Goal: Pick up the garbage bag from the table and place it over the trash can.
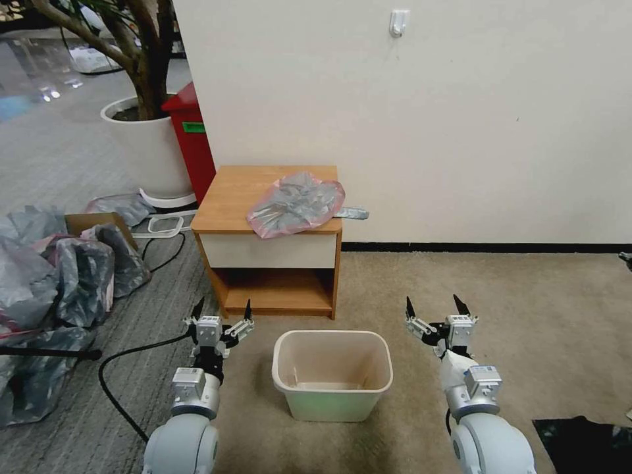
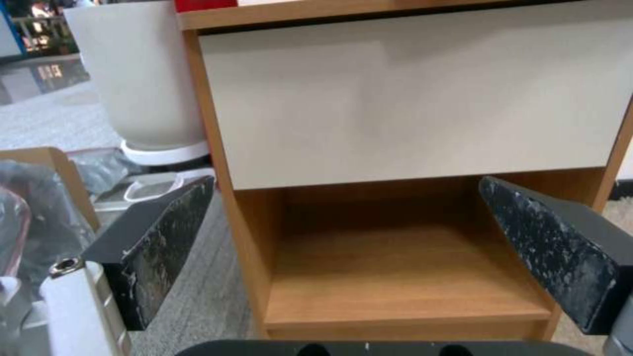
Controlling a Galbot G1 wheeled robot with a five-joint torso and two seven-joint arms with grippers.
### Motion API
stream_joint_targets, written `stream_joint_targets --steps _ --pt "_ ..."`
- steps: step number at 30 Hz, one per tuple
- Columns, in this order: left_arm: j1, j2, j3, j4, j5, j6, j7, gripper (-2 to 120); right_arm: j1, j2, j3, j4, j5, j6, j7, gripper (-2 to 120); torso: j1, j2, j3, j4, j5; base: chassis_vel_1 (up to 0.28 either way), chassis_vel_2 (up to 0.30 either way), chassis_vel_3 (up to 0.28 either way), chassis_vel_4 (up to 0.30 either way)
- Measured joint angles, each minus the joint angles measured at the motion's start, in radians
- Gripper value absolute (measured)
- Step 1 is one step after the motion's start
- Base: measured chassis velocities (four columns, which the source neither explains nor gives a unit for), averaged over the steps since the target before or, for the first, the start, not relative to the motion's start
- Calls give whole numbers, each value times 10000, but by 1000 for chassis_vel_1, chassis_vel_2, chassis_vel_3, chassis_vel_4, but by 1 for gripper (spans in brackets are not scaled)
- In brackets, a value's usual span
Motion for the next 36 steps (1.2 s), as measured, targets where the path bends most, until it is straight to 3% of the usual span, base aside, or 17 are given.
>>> stream_joint_targets --steps 8,10,16,20,21,25,36 --pt "11 0 0 -32 0 5 0 100 -5 0 0 1 6 0 0 100 0 0 0 0 0 0 0 0 0" --pt "382 -66 21 -1030 81 564 -144 100 -203 11 9 363 247 -55 98 100 0 0 1 2 5 0 0 0 0" --pt "858 -154 70 -2316 224 1311 -376 100 -931 70 81 1719 1137 -321 536 100 0 0 -1 0 0 0 0 0 0" --pt "1372 -250 111 -3675 372 2100 -617 100 -1734 145 149 3196 2136 -613 1020 100 0 1 -1 0 -1 0 0 0 0" --pt "1372 -250 111 -3675 372 2100 -617 100 -1734 145 149 3196 2136 -613 1020 100 0 1 -1 0 -1 0 0 0 0" --pt "1920 -357 160 -5001 534 2929 -888 100 -2107 132 33 3446 2721 -655 1173 100 0 1 -1 0 2 0 0 0 0" --pt "2161 -380 174 -5103 590 3391 -1010 100 -1410 37 -93 3165 3409 -902 1154 100 0 0 0 -1 -2 0 0 0 0"
